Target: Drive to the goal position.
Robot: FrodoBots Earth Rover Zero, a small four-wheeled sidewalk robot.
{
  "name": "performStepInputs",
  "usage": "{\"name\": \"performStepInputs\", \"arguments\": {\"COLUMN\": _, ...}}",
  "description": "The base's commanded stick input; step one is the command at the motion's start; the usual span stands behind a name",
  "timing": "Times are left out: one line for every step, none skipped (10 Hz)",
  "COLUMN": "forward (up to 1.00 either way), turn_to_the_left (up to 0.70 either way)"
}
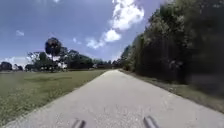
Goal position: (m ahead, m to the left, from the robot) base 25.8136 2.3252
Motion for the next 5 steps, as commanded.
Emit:
{"name": "performStepInputs", "arguments": {"forward": 0.5, "turn_to_the_left": 0.0}}
{"name": "performStepInputs", "arguments": {"forward": 0.5, "turn_to_the_left": 0.0}}
{"name": "performStepInputs", "arguments": {"forward": 0.5, "turn_to_the_left": 0.0}}
{"name": "performStepInputs", "arguments": {"forward": 0.5, "turn_to_the_left": 0.0}}
{"name": "performStepInputs", "arguments": {"forward": 0.5, "turn_to_the_left": 0.0}}
